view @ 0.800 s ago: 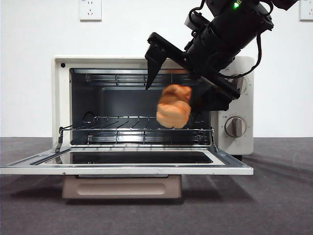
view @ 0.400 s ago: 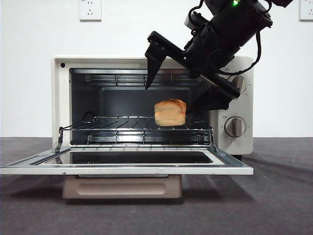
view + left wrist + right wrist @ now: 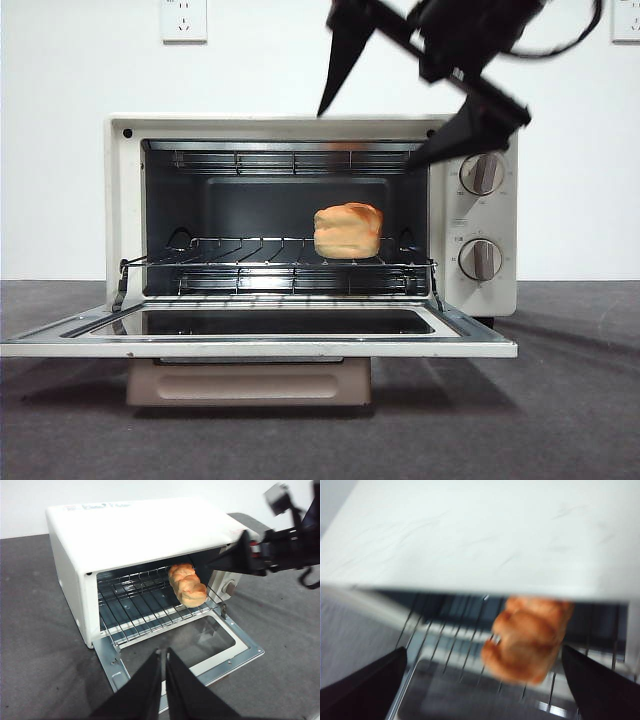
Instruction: The left arm flap open the oven, the right arm pick bread and place it into oven, the left arm flap close the oven
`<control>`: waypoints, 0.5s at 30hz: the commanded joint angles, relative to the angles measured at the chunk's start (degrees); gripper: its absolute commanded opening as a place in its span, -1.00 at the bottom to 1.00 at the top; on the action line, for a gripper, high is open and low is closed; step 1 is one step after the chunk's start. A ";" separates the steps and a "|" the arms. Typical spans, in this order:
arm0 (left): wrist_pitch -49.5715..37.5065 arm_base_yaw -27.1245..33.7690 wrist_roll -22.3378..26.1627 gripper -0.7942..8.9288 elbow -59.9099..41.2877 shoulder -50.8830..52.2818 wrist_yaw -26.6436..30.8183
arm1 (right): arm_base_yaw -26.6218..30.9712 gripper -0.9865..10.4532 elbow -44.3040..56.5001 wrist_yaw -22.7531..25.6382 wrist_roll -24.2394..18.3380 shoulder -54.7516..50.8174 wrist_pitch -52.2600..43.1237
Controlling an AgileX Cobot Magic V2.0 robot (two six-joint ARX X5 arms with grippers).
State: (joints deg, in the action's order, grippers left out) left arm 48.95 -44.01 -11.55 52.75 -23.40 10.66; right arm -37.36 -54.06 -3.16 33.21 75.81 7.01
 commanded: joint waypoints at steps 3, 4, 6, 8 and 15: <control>-0.50 -0.44 -0.28 -0.80 1.03 -3.19 0.33 | -2.43 0.04 -1.14 -0.31 -5.97 -8.61 7.54; -0.48 -0.35 -0.96 -0.80 1.03 -4.42 0.33 | -2.67 0.04 -1.14 -0.26 -7.21 -11.63 10.67; -0.46 -0.04 -1.79 -0.81 1.01 -6.73 0.28 | -2.62 0.02 -1.14 -0.44 -8.74 -15.54 14.97; -0.48 0.50 -2.49 -0.81 0.98 -10.12 -0.20 | -2.62 0.01 -1.14 -0.79 -10.51 -20.09 20.37; -4.76 6.27 -3.26 -0.81 0.98 -21.92 -17.73 | -2.58 -0.17 -1.14 -1.53 -13.97 -33.55 35.85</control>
State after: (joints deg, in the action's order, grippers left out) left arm 44.99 -37.82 -14.28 52.77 -44.77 -4.95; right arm -39.44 -54.19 -4.56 20.75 42.72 42.02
